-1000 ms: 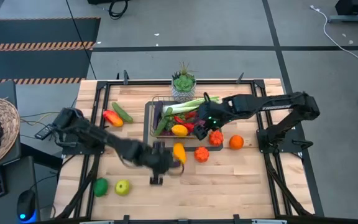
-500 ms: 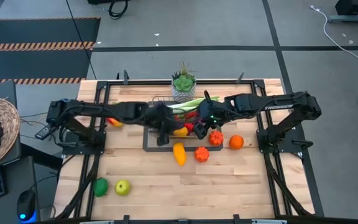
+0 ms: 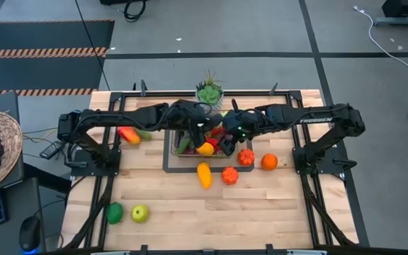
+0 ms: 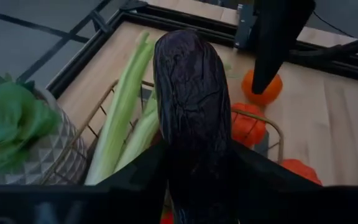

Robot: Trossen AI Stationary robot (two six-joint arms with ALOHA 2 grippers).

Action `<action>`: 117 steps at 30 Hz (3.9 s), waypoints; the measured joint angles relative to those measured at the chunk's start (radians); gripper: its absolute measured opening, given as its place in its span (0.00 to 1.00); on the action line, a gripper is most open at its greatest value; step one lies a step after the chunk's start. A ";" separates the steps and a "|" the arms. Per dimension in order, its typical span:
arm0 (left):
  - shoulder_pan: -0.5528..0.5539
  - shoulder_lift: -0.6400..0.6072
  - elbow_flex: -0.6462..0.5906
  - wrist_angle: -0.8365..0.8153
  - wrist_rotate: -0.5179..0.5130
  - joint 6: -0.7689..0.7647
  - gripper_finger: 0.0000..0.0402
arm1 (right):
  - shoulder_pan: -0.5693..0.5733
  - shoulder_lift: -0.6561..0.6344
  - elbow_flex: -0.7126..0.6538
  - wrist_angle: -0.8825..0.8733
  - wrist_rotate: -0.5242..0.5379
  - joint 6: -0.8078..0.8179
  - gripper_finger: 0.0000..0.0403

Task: Build produce basket
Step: Put the eggplant into the wire basket, then put the cucumber into the wire basket

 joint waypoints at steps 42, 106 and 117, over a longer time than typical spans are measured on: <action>0.416 -0.119 -0.007 -0.556 -0.065 -0.335 0.71 | -0.011 0.003 0.000 0.040 0.224 0.140 0.83; 0.613 -0.114 -0.401 -0.712 0.022 -1.085 0.48 | -0.002 0.003 0.000 0.041 0.197 0.042 0.83; 0.613 -0.114 -0.401 -0.696 -0.002 -1.089 0.55 | 0.002 0.003 0.000 0.041 0.197 0.042 0.83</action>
